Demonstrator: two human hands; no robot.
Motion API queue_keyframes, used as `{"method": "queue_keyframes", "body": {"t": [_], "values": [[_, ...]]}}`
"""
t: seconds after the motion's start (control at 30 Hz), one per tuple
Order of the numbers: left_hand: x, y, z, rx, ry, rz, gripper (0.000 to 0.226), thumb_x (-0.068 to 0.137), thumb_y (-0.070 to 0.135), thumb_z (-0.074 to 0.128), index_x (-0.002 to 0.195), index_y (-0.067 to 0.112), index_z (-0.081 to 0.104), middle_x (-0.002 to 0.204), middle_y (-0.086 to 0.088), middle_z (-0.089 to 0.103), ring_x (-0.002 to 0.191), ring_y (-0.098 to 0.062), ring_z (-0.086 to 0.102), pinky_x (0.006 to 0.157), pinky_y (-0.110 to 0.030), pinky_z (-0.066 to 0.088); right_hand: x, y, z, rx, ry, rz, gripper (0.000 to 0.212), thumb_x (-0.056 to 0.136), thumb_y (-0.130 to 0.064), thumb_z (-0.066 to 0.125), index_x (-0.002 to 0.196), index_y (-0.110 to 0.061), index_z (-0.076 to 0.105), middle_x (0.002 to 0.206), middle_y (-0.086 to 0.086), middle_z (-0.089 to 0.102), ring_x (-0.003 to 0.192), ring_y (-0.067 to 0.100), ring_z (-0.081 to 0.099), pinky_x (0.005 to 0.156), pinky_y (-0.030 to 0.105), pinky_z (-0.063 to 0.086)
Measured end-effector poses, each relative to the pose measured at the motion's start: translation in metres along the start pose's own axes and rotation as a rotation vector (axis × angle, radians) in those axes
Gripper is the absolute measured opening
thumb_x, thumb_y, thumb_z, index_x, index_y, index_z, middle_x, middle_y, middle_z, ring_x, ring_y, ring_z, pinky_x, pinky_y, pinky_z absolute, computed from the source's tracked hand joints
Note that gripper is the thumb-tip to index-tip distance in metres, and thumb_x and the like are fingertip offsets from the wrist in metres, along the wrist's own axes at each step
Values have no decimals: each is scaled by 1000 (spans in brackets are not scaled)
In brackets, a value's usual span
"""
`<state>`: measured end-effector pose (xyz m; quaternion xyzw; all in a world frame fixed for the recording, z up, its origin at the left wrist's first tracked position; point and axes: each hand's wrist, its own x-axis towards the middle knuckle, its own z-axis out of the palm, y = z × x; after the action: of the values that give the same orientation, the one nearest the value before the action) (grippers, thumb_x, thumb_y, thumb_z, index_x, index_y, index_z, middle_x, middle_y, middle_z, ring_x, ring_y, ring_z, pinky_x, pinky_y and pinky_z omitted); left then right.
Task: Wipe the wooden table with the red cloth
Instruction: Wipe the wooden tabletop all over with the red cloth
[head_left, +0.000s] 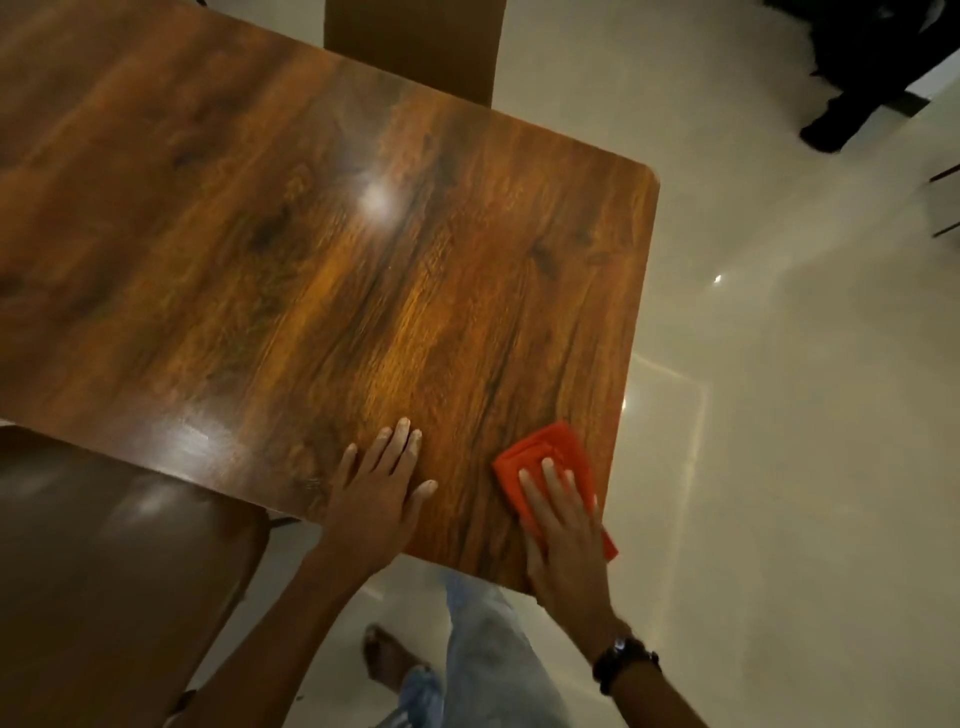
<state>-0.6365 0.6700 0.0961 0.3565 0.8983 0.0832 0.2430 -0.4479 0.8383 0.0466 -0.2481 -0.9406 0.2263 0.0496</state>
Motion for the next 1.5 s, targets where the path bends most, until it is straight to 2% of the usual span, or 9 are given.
{"method": "queue_keyframes", "body": {"t": [0.17,0.27,0.5,0.83,0.9,1.0,1.17,1.37,1.5], "values": [[-1,6,-1,-10,28,9,80,89,62,1,155,20,21,163,1,14,151,-18,13,120,-43,7,-32,1,4,-57,-105,-142,53,102,-32,37,153,-25,26,163,-2,17,150,24,14,116,58,25],[16,10,-15,-21,46,17,83,87,63,-3,156,21,11,164,2,3,152,-16,3,120,-40,1,5,22,-11,-18,-90,-64,58,99,-32,39,154,-26,22,163,-4,14,151,21,10,118,55,22],[125,12,-66,27,-19,32,84,96,49,50,157,21,0,164,1,-10,152,-19,-7,123,-47,3,201,108,-43,26,-32,122,58,100,-39,30,155,-24,19,163,1,13,151,23,10,121,50,15],[254,-36,-125,-80,66,-61,99,82,58,63,157,21,10,164,0,-1,152,-20,2,122,-49,16,497,181,-94,-78,38,245,53,102,-29,39,153,-17,27,162,11,16,149,34,13,120,55,11],[251,-54,-127,-96,91,-77,100,77,70,51,156,22,14,164,2,2,152,-20,5,121,-48,21,533,165,-96,-93,29,295,53,103,-31,37,153,-22,25,163,7,14,150,32,10,119,57,8],[242,-79,-127,-102,108,-103,105,73,87,36,155,24,17,162,5,3,151,-18,6,121,-50,21,569,109,-76,-117,-19,184,53,103,-32,36,154,-26,23,163,6,14,150,32,9,118,60,7],[215,-105,-122,-130,142,-145,99,74,79,23,154,21,20,162,5,5,150,-15,7,122,-44,16,588,-16,-18,-140,-116,-81,52,103,-36,34,153,-30,23,163,2,12,150,29,9,119,58,5],[161,-117,-108,-184,240,-201,87,84,69,19,151,14,33,161,-4,20,149,-21,18,118,-37,19,516,-129,42,-152,-209,-312,54,100,-36,38,152,-33,24,163,-3,13,150,26,11,118,56,8],[110,-131,-92,-238,251,-226,75,98,59,19,138,3,48,150,-17,41,145,-28,31,120,-42,24,412,-179,73,-140,-255,-454,56,98,-35,42,152,-33,25,163,-4,15,150,26,11,119,54,4]]}}
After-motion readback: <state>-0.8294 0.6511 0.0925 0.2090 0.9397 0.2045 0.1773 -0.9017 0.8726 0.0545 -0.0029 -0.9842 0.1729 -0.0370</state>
